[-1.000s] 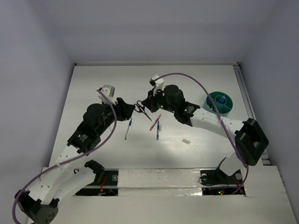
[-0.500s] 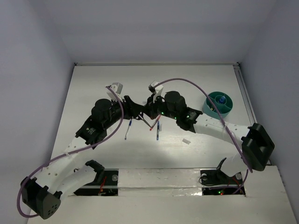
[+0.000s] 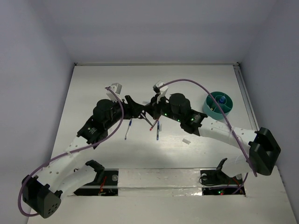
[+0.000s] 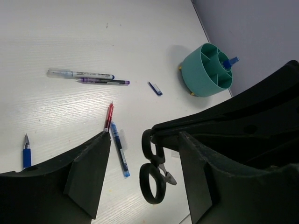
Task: Sort the stationery into containers
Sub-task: Place the scissors in the storage box.
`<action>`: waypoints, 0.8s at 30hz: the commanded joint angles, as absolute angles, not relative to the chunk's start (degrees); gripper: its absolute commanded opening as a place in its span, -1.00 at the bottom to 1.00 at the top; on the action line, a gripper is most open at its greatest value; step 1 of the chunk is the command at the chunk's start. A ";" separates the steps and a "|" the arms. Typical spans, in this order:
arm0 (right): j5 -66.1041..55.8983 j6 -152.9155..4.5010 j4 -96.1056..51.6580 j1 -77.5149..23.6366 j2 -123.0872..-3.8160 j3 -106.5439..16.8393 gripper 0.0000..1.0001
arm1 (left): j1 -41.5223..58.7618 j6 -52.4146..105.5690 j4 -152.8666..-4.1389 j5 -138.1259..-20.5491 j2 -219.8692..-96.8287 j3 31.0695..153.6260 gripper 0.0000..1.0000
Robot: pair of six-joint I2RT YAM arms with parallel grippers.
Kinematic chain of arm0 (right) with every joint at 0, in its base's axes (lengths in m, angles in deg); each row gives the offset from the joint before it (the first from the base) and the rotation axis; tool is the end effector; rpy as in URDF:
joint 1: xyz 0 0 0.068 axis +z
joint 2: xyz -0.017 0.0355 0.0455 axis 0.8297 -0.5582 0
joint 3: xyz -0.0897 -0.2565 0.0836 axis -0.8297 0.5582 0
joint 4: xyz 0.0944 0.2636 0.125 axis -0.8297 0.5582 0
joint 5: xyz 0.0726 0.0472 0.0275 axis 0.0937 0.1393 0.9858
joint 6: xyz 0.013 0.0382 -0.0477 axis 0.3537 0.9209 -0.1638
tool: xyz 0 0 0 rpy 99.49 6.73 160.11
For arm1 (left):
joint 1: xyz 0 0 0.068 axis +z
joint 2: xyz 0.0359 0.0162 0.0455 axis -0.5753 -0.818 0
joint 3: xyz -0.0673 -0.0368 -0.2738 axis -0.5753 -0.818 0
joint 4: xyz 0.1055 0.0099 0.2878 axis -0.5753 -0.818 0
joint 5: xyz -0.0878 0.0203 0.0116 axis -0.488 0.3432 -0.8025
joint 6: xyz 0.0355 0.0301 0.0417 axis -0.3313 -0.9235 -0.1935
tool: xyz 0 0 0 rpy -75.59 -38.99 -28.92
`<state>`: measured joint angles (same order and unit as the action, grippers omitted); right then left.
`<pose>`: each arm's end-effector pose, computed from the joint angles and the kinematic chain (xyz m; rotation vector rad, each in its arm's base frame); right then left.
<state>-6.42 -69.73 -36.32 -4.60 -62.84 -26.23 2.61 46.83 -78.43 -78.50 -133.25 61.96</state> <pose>0.2363 0.3054 0.3031 -0.7076 1.6880 0.8858 0.2182 -0.1464 0.3284 0.1131 1.7688 -0.9403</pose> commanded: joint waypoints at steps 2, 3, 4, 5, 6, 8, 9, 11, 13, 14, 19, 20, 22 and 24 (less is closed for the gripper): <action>-7.65 -70.56 -40.57 -4.12 -60.24 -25.65 -1.00 | 2.78 48.65 -75.87 -78.01 -131.72 60.08 0.09; -7.30 -70.39 -40.83 -4.12 -60.07 -25.64 -1.00 | 2.78 48.92 -75.16 -78.98 -131.98 59.73 0.06; -7.21 -70.30 -41.18 -4.12 -60.07 -25.47 -1.00 | 2.78 49.10 -74.37 -79.68 -132.68 59.47 0.02; -7.12 -70.39 -41.28 -4.12 -60.15 -25.64 -1.00 | 2.78 49.27 -74.11 -81.08 -133.12 59.55 -0.04; -7.21 -70.47 -41.19 -4.12 -60.33 -25.82 -1.00 | 2.78 49.62 -73.84 -81.70 -133.56 59.55 -0.17; -7.56 -70.65 -40.92 -4.12 -60.77 -26.17 -1.00 | 2.78 49.89 -73.14 -82.67 -134.09 59.64 -0.28; -7.73 -70.65 -40.92 -4.12 -60.86 -26.08 -1.00 | 2.78 49.98 -73.05 -82.76 -134.10 59.73 -0.44; -8.35 -70.65 -41.10 -4.12 -60.86 -26.00 -1.00 | 2.78 50.15 -72.96 -82.59 -133.74 59.82 -0.66; -9.40 -70.39 -40.75 -4.12 -60.86 -25.91 -1.00 | 2.78 50.33 -72.87 -82.24 -133.13 59.73 -1.00; -9.75 -70.13 -40.57 -4.12 -60.94 -25.99 -1.00 | 2.78 50.33 -72.87 -81.89 -132.87 59.73 -1.00; -12.39 -66.96 -38.03 -4.12 -59.55 -25.56 -0.59 | 2.78 51.56 -71.30 -79.51 -130.50 58.33 -1.00; -13.96 -65.74 -37.33 -4.12 -58.93 -25.38 -0.41 | 2.78 52.08 -70.51 -78.82 -129.88 57.80 -1.00; -14.76 -63.98 -36.53 -4.12 -56.03 -23.64 0.04 | 2.78 53.22 -67.79 -77.76 -128.13 56.57 -1.00; -14.50 -61.17 -37.32 -4.12 -52.01 -21.61 0.35 | 2.78 55.51 -65.59 -75.83 -126.81 55.43 -1.00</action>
<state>-12.56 -65.67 -35.68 -4.71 -58.60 -23.59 2.61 52.49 -72.95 -79.20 -129.64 56.69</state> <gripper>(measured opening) 0.588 0.045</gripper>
